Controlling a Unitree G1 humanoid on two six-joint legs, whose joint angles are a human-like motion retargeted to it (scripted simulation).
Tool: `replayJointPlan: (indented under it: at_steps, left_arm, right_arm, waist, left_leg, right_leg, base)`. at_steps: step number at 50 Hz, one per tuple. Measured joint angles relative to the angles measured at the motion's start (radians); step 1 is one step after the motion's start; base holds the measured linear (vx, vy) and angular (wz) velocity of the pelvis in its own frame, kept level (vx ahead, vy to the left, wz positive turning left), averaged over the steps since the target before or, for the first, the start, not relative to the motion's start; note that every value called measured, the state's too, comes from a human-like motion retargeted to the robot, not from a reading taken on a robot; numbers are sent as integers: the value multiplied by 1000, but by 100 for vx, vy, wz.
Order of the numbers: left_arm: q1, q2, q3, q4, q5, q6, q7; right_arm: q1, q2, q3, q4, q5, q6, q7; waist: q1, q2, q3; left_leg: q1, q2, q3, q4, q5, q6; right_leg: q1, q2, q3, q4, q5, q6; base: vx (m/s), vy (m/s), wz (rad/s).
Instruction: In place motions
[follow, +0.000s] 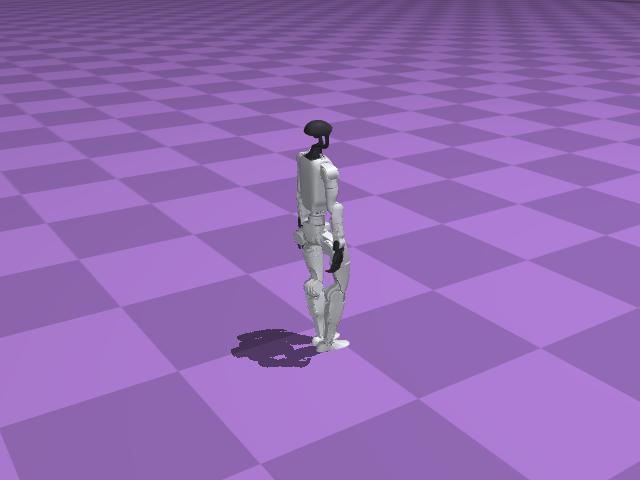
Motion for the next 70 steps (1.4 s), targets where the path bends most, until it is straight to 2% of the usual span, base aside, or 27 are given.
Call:
replayJointPlan:
  at_steps: [3,5,7,11,17,18,20,22,23,26,35,38,40,42,43,45,48,53,57,60,61,62,63,65,67,68,70]
  left_arm:
    - [23,2,17,-7,7,-16,27]
    - [38,5,22,-5,2,-25,15]
    - [44,11,22,9,10,-18,-5]
    - [43,27,7,43,52,15,-20]
    - [58,45,39,53,114,62,-69]
    - [60,52,44,51,116,64,-78]
    - [63,67,49,52,110,65,-78]
    - [60,82,60,59,106,71,-62]
    - [57,89,68,63,106,75,-53]
    - [48,107,63,60,98,76,-39]
    - [23,92,96,-45,80,94,-112]
    - [13,68,119,-72,25,80,-137]
    - [9,54,129,-85,-1,76,-156]
    - [9,47,131,-99,-16,70,-170]
    - [6,47,126,-104,-25,67,-168]
    - [-4,43,116,-106,-39,57,-139]
    - [-16,31,108,-93,-41,45,-84]
    - [-10,8,97,-76,-50,19,-35]
    - [-1,-1,83,-38,-25,16,-28]
    - [-3,-2,70,-2,-10,20,-16]
    - [3,-4,68,3,-7,21,-15]
    - [7,-6,68,7,-5,23,-17]
    - [11,-5,71,9,-3,26,-24]
    - [17,-6,84,6,2,31,-40]
    - [14,0,81,-11,9,38,-52]
    - [15,5,75,-20,13,36,-59]
    - [18,19,64,-40,33,34,-82]
  right_arm:
    - [-30,17,52,-37,-47,-6,19]
    - [-57,33,93,-63,-71,-11,26]
    - [-80,52,129,-94,-81,-19,40]
    - [-106,83,193,-162,-72,-44,78]
    - [-104,93,259,-220,-98,-86,117]
    - [-102,91,260,-218,-103,-88,117]
    - [-98,82,251,-198,-110,-82,102]
    - [-97,75,230,-162,-110,-65,80]
    - [-98,73,216,-139,-107,-54,67]
    - [-94,54,150,-74,-75,-18,25]
    - [-57,-32,-64,53,102,28,-92]
    - [-41,-42,-116,76,178,27,-157]
    - [-28,-48,-122,96,231,22,-167]
    - [-24,-46,-118,112,253,27,-150]
    - [-25,-41,-121,116,249,28,-142]
    - [-21,-33,-122,110,224,23,-120]
    - [-10,-21,-78,84,174,20,-65]
    - [-20,5,-5,32,39,16,-37]
    - [-16,29,45,-25,-44,4,2]
    - [-10,46,52,-49,-66,-10,10]
    - [-6,50,56,-50,-64,-12,10]
    - [-3,53,59,-49,-64,-12,12]
    - [-5,55,61,-44,-65,-9,16]
    - [-8,63,73,-38,-71,7,8]
    - [-12,68,72,-35,-54,11,-26]
    - [-12,67,72,-32,-40,7,-40]
    - [-13,56,73,-20,-7,-4,-48]
  waist:
    - [-18,8,-6]
    - [-5,9,-1]
    - [-3,11,8]
    - [27,15,28]
    - [94,15,0]
    - [99,11,-5]
    - [82,-4,-7]
    - [65,-15,-8]
    - [70,-19,-15]
    - [17,-1,-24]
    - [-65,68,-75]
    - [-84,59,-87]
    - [-85,27,-103]
    - [-74,-35,-113]
    - [-70,-58,-110]
    - [-60,-75,-88]
    - [-9,-106,-62]
    - [33,-134,-16]
    - [37,-88,6]
    - [17,-38,26]
    - [7,-37,25]
    - [-8,-29,20]
    - [-35,-9,9]
    - [-25,1,-8]
    - [-22,-3,6]
    - [-32,-5,10]
    - [3,-3,9]
  left_leg:
    - [-7,30,74,-40,1,-16]
    - [-4,58,168,-63,-8,-20]
    - [-4,83,257,-68,-24,-19]
    - [11,146,465,-71,-61,-31]
    - [54,199,734,-89,-118,-66]
    - [61,197,754,-91,-126,-70]
    - [85,183,785,-89,-146,-81]
    - [110,176,823,-81,-161,-93]
    - [119,177,856,-77,-166,-102]
    - [132,198,880,-55,-174,-121]
    - [174,249,982,-11,-193,-180]
    - [190,276,1015,62,-175,-160]
    - [182,299,989,167,-145,-117]
    - [141,337,933,357,-139,-8]
    - [87,375,854,498,-158,54]
    - [-5,400,650,680,-169,92]
    - [-83,294,407,761,-165,60]
    - [-88,188,368,697,-221,71]
    - [-87,68,227,478,-225,-1]
    - [-55,9,122,240,-179,-44]
    - [-46,-10,130,185,-136,31]
    - [-38,-20,115,148,-109,62]
    - [-31,-11,55,144,-114,8]
    - [-32,68,283,142,-108,-18]
    - [-27,43,194,125,-94,-26]
    - [-13,65,263,126,-99,-29]
    - [-13,71,272,123,-103,-24]
  right_leg:
    - [-67,18,45,45,-55,-3]
    - [-96,33,64,57,-103,-60]
    - [-106,13,-23,45,-130,-119]
    - [-93,-42,-237,44,-226,-159]
    - [-2,-144,-690,60,-321,-110]
    - [7,-152,-724,58,-308,-101]
    - [31,-173,-777,6,-190,-57]
    - [17,-147,-687,-59,-81,-96]
    - [2,-127,-607,-72,-83,-107]
    - [15,-77,-606,-157,-42,-140]
    - [-28,-11,-445,-172,-49,-113]
    - [-32,-25,-399,-164,-61,-109]
    - [-34,-52,-355,-161,-66,-126]
    - [-28,-105,-299,-160,-60,-134]
    - [-19,-123,-289,-163,-55,-133]
    - [3,-119,-275,-174,-46,-137]
    - [14,-128,-213,-165,-28,-138]
    - [29,-147,-129,-152,1,-136]
    - [45,-94,-86,-163,20,-129]
    - [82,2,-94,-197,22,-155]
    - [90,18,-93,-204,20,-165]
    - [94,37,-96,-210,18,-175]
    - [88,61,-109,-216,16,-183]
    - [66,86,-61,-211,21,-196]
    - [65,84,-47,-203,31,-195]
    - [67,75,-57,-201,36,-193]
    - [60,66,-32,-189,49,-185]
  base:
    - [-14,1,-127]
    - [-25,7,-240]
    - [-30,12,-250]
    - [-34,23,-278]
    - [-26,35,-308]
    - [-24,33,-228]
    - [-24,34,-196]
    - [-33,36,-181]
    - [-28,30,-173]
    - [-27,27,-95]
    - [-22,24,-93]
    - [-22,14,-71]
    - [-10,6,-85]
    - [-13,4,-97]
    - [-15,4,-93]
    - [-16,5,-102]
    - [-18,6,-149]
    - [-15,10,-137]
    - [-7,6,-105]
    - [-1,3,-41]
    - [8,0,-4]
    - [11,-2,14]
    - [6,-5,-4]
    - [-3,-8,-73]
    - [-9,-6,-48]
    - [-2,-7,-22]
    - [6,-10,-71]
